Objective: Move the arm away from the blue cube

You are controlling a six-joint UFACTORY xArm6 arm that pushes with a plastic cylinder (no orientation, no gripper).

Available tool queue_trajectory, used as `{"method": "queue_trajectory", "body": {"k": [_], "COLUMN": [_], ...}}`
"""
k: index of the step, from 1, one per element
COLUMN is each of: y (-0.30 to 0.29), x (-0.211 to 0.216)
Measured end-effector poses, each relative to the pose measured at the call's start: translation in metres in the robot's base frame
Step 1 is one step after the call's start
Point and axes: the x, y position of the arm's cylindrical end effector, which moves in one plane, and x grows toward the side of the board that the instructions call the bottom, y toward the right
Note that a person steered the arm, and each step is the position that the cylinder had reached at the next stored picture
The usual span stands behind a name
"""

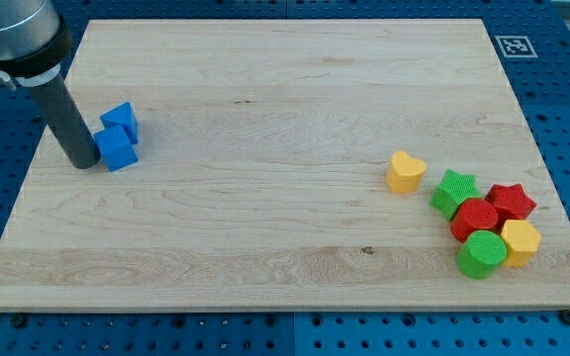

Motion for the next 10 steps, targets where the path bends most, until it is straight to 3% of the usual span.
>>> {"method": "queue_trajectory", "body": {"k": [4,10], "y": [0.010,0.034], "x": [0.013,0.072]}}
